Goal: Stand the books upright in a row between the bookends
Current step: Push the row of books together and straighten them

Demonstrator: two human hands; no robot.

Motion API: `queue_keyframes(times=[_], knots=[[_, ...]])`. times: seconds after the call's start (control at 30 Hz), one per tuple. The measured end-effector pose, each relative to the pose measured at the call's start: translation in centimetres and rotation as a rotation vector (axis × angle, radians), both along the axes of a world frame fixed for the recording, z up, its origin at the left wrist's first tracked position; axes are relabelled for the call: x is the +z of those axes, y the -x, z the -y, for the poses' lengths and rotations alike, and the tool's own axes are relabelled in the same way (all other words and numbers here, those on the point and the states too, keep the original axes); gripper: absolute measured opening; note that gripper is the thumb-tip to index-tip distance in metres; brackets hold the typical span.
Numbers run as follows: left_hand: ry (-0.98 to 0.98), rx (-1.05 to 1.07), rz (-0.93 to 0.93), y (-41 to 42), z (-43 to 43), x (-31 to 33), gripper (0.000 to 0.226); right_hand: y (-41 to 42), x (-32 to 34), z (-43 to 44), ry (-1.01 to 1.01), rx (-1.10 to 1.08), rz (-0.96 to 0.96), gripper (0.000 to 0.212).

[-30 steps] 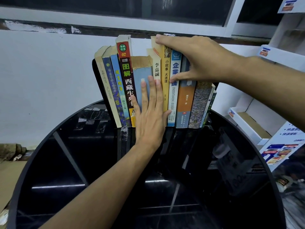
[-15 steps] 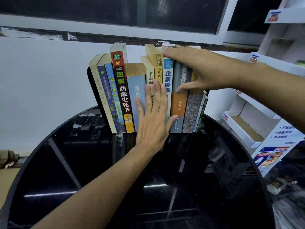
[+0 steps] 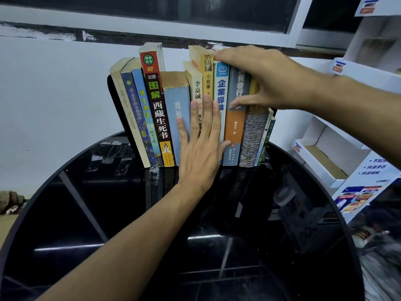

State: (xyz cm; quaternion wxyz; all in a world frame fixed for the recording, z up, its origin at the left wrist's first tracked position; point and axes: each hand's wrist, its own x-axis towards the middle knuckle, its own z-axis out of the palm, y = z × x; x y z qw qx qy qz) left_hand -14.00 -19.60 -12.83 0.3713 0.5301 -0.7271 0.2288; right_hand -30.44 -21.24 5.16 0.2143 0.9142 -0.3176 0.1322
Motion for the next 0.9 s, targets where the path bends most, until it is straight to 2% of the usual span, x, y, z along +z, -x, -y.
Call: queue_keyframes(times=[0.7, 0.9], knots=[[0.036, 0.055, 0.047, 0.18, 0.33, -0.24, 0.09, -0.25, -0.8, -0.19, 0.029, -0.043, 0.073, 0.091], [-0.016, -0.028, -0.032, 0.16, -0.41, 0.24, 0.088, -0.1, -0.3, -0.98, -0.02, -0.043, 0.005, 0.095]])
